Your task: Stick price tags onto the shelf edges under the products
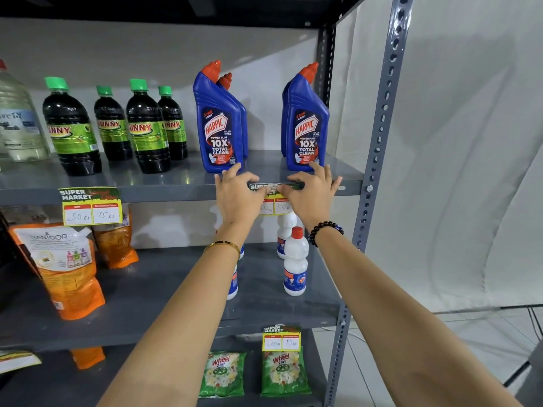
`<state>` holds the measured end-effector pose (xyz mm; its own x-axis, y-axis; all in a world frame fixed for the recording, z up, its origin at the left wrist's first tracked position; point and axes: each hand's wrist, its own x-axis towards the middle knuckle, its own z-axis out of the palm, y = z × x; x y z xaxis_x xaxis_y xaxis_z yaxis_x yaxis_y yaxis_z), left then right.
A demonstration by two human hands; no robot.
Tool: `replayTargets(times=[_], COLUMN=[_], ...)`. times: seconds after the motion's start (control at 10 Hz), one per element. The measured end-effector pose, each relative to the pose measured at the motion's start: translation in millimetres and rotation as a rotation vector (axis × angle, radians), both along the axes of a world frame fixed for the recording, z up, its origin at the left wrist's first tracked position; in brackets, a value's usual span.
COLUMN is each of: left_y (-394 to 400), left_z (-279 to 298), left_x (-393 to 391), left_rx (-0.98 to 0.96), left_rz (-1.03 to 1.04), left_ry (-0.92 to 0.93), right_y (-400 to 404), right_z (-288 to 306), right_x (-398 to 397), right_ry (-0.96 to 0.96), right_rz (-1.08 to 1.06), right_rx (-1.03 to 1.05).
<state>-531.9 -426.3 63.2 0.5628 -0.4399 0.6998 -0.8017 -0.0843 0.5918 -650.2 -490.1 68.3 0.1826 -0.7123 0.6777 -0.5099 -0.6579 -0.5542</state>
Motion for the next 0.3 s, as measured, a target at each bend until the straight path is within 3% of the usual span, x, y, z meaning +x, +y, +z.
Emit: replayTargets(times=[0.2,0.3], left_y=[6.2,14.1], left_z=[8.5,8.8], left_x=[-2.7,-2.2], left_rx=[0.090,0.190], left_rz=[-0.004,-0.036], left_ry=[-0.027,-0.111], right_y=[6.8,10.2], right_z=[9.7,5.7], right_x=[-3.2,-6.8], right_ry=[0.084,0.175], right_rz=[0.014,0.019], right_rx=[0.045,-0.029])
